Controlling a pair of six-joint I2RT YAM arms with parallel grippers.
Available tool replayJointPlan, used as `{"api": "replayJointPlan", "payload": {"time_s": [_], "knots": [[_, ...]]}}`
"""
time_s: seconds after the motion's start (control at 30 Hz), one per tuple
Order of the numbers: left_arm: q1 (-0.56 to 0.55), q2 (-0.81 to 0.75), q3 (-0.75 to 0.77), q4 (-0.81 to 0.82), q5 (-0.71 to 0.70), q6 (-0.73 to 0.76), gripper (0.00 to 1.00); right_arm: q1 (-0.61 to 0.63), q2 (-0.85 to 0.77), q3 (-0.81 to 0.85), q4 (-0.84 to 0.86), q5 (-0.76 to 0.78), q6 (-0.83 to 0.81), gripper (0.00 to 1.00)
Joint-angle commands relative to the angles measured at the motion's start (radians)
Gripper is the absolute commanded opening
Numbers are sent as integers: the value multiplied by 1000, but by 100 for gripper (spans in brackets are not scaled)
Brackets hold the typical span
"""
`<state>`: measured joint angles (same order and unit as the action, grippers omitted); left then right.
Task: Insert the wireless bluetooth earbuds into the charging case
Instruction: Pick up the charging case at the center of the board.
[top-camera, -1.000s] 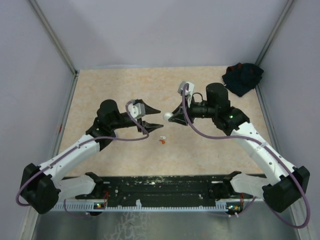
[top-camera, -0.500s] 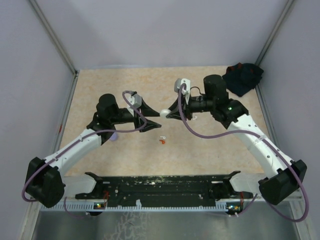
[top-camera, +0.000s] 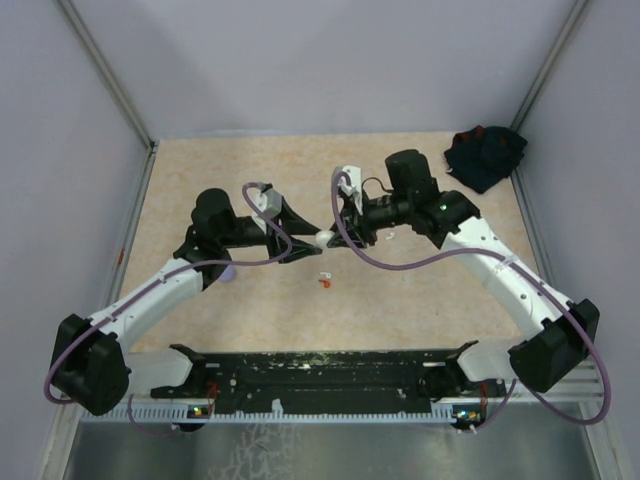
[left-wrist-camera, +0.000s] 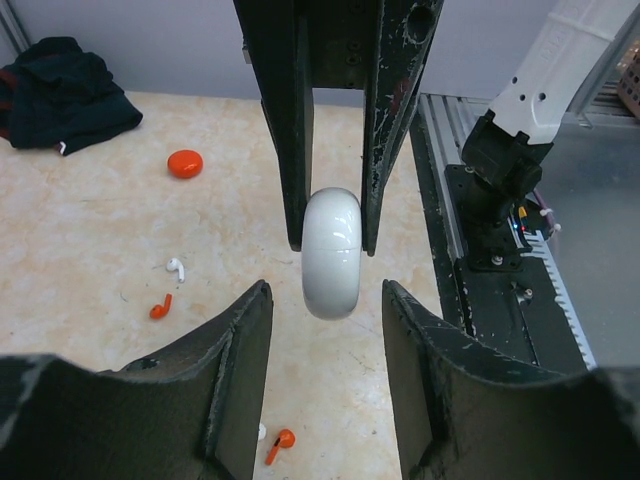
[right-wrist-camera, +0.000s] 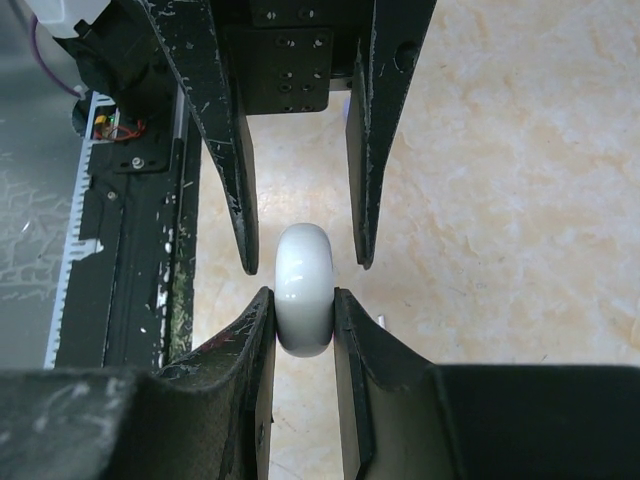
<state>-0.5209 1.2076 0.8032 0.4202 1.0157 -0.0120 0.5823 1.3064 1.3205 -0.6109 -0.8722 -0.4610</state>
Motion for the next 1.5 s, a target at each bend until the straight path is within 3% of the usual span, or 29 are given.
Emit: {"api": "replayJointPlan", "payload": {"time_s": [0.0, 0.57, 0.93, 1.17, 1.37, 1.47], "knots": [[4, -17, -10, 50, 42, -8, 52, 22, 21, 82, -26, 4, -43, 0], [4, 7, 2, 9, 42, 22, 38, 40, 37, 113, -49, 61, -42, 0], [3, 14, 18, -40, 20, 50, 37, 57, 45, 142, -76, 93, -36, 0], [3, 12, 16, -43, 15, 62, 14, 75, 53, 169, -113, 132, -39, 0], [4, 7, -5, -4, 23, 64, 3, 78, 49, 175, -117, 152, -35, 0], [4, 2, -16, 15, 27, 67, 0, 77, 37, 176, -111, 169, -27, 7]]}}
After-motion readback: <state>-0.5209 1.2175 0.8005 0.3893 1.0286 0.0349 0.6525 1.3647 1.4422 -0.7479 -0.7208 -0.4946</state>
